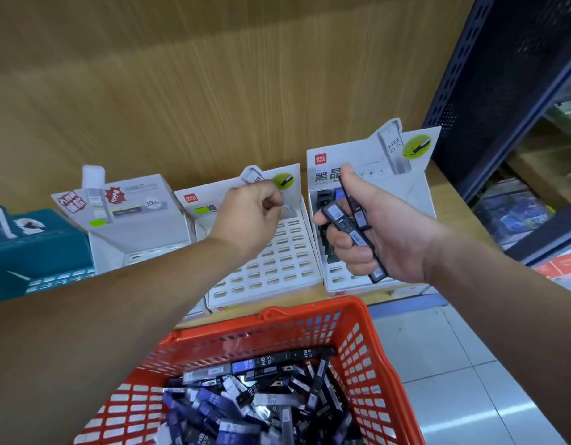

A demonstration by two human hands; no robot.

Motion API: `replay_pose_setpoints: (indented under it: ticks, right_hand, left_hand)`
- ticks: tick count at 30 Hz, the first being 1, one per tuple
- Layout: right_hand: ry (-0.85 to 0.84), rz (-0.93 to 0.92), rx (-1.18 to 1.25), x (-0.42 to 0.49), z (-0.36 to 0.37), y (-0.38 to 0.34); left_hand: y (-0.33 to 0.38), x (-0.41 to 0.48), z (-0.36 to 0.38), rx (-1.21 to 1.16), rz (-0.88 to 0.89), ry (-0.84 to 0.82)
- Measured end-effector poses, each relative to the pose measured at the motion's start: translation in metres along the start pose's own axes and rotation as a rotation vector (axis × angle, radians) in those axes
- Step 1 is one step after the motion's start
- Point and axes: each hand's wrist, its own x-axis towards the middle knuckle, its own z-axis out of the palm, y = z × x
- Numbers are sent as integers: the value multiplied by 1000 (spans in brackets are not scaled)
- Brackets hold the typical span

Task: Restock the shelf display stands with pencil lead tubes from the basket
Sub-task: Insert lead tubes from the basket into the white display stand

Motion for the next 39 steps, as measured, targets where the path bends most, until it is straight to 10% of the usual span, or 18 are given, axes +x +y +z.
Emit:
replay_pose_setpoints:
  ticks: [18, 31, 39]
  right_hand:
    - [-12, -99, 166, 1, 0, 0]
    - [144, -286, 448, 9, 19, -20]
    - [99, -293, 292, 19, 27, -20]
  left_hand:
    - [20, -4, -4, 526, 174, -263]
    - [87, -27, -29, -823, -534, -355]
    - [84, -27, -26, -684, -475, -389]
